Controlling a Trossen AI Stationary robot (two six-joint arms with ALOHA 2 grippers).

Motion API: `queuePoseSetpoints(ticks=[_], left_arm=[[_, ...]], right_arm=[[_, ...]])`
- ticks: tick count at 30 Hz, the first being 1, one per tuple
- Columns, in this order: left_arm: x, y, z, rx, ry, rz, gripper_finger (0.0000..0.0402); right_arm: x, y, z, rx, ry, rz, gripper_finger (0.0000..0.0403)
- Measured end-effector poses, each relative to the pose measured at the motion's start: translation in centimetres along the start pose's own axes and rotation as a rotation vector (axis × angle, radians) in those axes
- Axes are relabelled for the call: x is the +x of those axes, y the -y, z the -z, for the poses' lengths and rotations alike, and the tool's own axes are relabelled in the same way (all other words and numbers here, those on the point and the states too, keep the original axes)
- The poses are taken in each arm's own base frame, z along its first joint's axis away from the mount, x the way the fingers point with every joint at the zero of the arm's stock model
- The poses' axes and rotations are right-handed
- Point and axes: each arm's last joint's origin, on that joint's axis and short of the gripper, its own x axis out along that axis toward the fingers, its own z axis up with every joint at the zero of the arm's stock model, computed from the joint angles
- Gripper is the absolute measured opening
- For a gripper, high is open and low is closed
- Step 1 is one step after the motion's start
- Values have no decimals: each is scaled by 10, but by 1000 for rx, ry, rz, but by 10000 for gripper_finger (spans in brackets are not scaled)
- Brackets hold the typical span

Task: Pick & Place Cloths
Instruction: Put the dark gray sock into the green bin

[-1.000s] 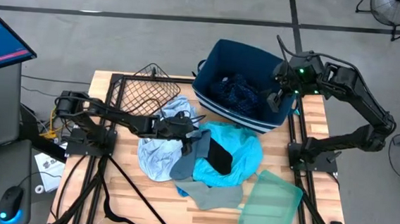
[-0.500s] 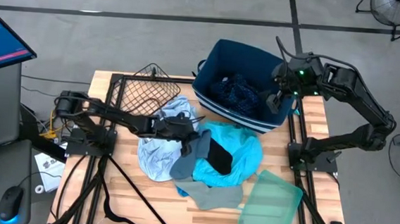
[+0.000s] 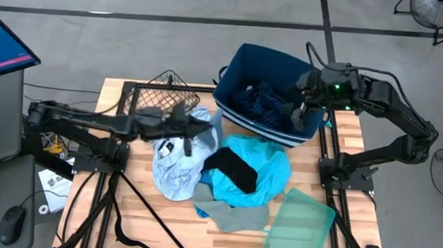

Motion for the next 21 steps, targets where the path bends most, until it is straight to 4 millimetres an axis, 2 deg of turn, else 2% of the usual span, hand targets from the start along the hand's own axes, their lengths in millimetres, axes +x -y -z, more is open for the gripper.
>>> queuePoseSetpoints(ticks=[7,12,17,21], left_arm=[[-25,1,-35,-14,203,108,0],[-26,5,-53,-14,249,192,0],[-24,9,-67,22,281,241,0],[-24,10,-72,33,297,241,0]], right_arm=[[33,-25,-18,-102,133,-81,317],[70,-37,-31,-181,210,-138,317],[108,-49,-40,-203,273,-286,317],[127,-55,-42,-226,302,-357,317]])
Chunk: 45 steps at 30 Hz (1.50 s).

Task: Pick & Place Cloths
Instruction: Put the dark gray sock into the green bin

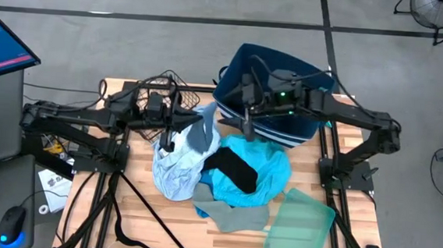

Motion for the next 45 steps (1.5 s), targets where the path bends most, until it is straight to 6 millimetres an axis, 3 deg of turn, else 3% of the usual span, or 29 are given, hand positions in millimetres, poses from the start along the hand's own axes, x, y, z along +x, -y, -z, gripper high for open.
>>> queuePoseSetpoints(ticks=[8,17,25,37,45], left_arm=[[2,1,0,-1,-5,24,0],[2,-2,0,81,1,-33,0],[10,-9,11,90,-32,-27,0],[14,-10,11,90,0,-32,0],[16,-9,13,86,9,-12,0]], right_arm=[[35,2,5,-16,97,-114,317],[68,2,27,99,29,-187,317],[62,-6,19,125,81,-390,317],[53,0,12,163,100,-339,313],[53,5,14,172,94,-276,268]])
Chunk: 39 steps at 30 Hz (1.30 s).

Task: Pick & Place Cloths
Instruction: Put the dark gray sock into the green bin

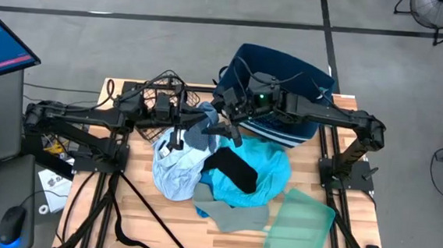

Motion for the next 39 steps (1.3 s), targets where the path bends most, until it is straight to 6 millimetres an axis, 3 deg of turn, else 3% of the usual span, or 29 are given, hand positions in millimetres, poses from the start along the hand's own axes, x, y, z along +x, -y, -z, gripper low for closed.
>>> queuePoseSetpoints(ticks=[4,10,11,16,19,27,31,34,39], left_arm=[[0,1,-1,-1,13,29,0],[1,1,1,-3,8,33,0],[1,1,1,-3,9,32,0],[1,1,1,-3,6,25,1],[1,0,1,-2,5,-6,9],[1,0,6,0,-45,-16,85],[0,-1,11,-3,-100,-54,124],[0,-1,12,-3,-114,-63,141],[0,-3,13,-2,-124,-84,147]], right_arm=[[-1,2,1,7,-11,8,201],[-1,3,1,9,-14,13,32],[-1,4,1,11,-15,17,18],[-2,6,1,39,-6,108,7],[-14,4,-5,50,-3,194,6],[-80,-14,-28,69,-32,446,3],[-126,-43,-25,186,-167,476,2],[-156,-72,-11,324,-315,539,1],[-183,-120,13,532,-501,638,1]])
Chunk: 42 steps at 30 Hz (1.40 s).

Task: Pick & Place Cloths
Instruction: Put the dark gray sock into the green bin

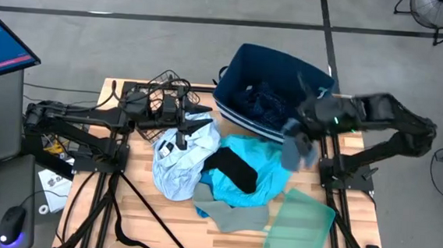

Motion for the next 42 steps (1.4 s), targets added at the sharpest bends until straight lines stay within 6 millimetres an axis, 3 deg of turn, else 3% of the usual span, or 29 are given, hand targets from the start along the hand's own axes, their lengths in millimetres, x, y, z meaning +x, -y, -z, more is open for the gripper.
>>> queuePoseSetpoints(ticks=[7,13,18,24,29,35,42], left_arm=[[0,-1,0,1,-4,-9,139],[0,-2,0,1,-5,-25,137],[0,-5,0,3,-5,-48,139],[1,-11,0,7,-5,-71,139],[1,-15,0,10,-5,-60,139],[1,-19,0,13,-5,-65,139],[1,-20,3,26,-28,-66,139]], right_arm=[[1,-39,57,93,-211,88,1],[26,-80,96,4,-318,171,0],[49,-99,126,-2,-373,267,0],[82,-104,185,124,-435,219,0],[115,-97,222,208,-434,155,0],[146,-77,252,247,-429,130,0],[154,-54,274,255,-455,226,19]])
